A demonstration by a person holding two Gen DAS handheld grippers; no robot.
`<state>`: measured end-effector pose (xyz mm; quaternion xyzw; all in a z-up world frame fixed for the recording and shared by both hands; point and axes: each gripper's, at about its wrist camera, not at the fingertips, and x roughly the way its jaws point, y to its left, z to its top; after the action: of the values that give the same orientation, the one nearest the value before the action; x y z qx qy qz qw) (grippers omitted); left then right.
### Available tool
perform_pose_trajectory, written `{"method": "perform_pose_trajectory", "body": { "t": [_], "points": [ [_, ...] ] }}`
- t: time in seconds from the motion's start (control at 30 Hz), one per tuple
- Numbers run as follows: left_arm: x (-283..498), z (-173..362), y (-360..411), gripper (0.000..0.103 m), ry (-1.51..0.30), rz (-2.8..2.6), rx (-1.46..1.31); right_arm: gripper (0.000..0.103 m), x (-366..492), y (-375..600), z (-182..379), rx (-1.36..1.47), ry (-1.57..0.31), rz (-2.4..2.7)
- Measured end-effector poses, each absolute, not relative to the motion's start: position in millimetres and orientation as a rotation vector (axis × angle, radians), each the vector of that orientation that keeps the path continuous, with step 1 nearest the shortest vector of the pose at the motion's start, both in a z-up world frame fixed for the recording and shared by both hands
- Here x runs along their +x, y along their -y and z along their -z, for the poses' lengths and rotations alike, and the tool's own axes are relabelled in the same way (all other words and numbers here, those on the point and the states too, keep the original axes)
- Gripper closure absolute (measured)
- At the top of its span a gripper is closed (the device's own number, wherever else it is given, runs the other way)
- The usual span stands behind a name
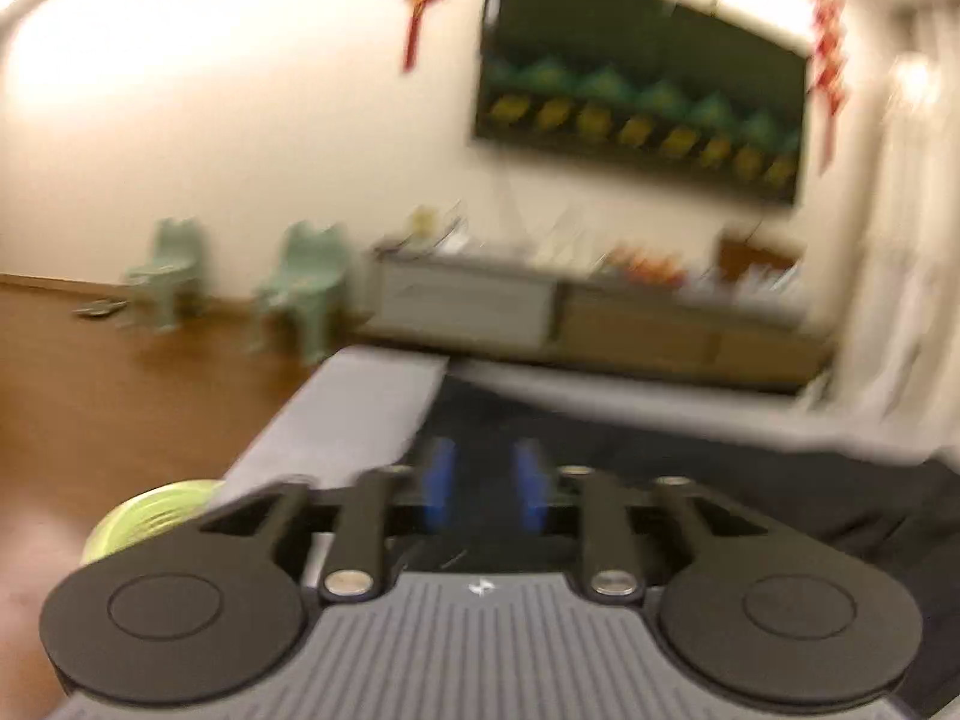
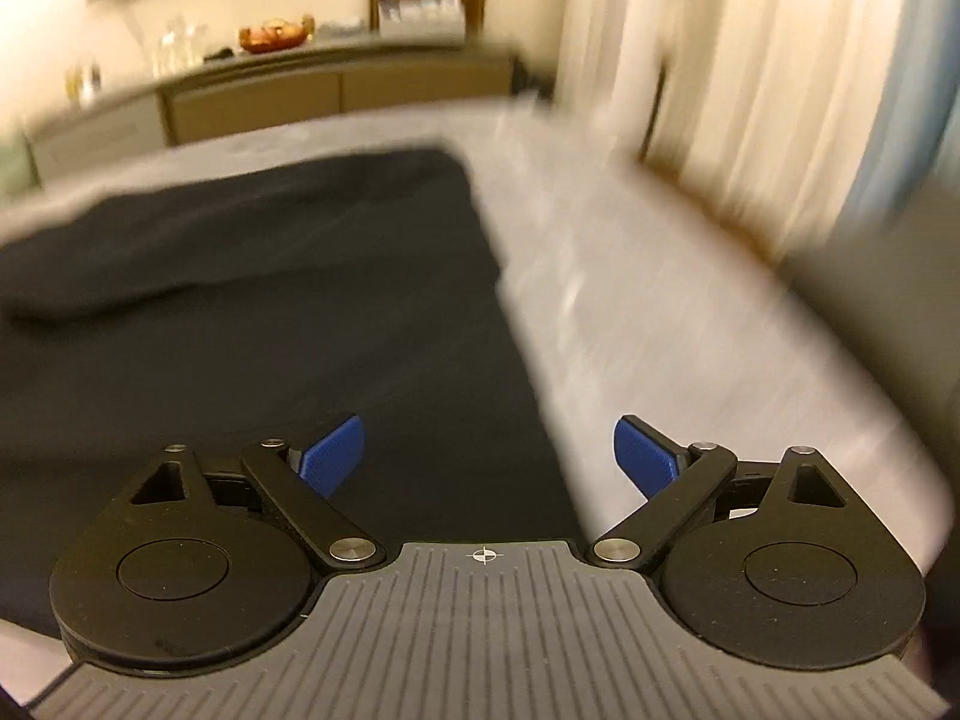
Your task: Fold clothes
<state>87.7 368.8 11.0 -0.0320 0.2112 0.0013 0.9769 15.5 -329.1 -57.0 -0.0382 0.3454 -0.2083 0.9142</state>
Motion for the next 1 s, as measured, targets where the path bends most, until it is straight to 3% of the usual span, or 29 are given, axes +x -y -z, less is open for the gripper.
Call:
{"method": "perform_pose_trajectory", "body": {
  "t": [0.03,0.2,0.27,0.37,0.53,0.7,0.73,0.8,0.83,0.87,1.0],
  "points": [
    [85,-6,-370,0.052,-0.455,-0.034,-0.048,0.009,17,311,51,-0.143,-0.679,0.421],
    [70,19,-428,0.050,-0.611,-0.315,-0.343,0.009,61,158,5,-0.218,-0.578,0.033],
    [58,32,-449,0.042,-0.599,-0.364,-0.570,0.007,88,74,-9,-0.254,-0.553,-0.162],
    [52,61,-463,0.039,-0.639,-0.356,-0.835,0.004,137,-55,-20,-0.307,-0.548,-0.438],
    [59,86,-484,0.037,-0.647,-0.315,-0.999,0.004,204,-249,-3,-0.486,-0.581,-0.646],
    [71,108,-503,0.034,-0.655,-0.262,-1.130,0.002,242,-350,54,-0.763,-0.664,-0.688],
    [79,110,-503,0.033,-0.660,-0.239,-1.131,0.011,248,-358,65,-0.814,-0.682,-0.671],
    [97,113,-498,0.031,-0.672,-0.191,-1.132,0.043,261,-351,68,-0.775,-0.737,-0.670],
    [102,114,-495,0.031,-0.681,-0.175,-1.129,0.090,267,-342,64,-0.732,-0.757,-0.654],
    [107,114,-493,0.031,-0.689,-0.158,-1.126,0.099,271,-330,56,-0.680,-0.757,-0.633],
    [122,115,-483,0.023,-0.689,-0.126,-1.131,0.101,274,-275,26,-0.484,-0.725,-0.570]
  ]
}}
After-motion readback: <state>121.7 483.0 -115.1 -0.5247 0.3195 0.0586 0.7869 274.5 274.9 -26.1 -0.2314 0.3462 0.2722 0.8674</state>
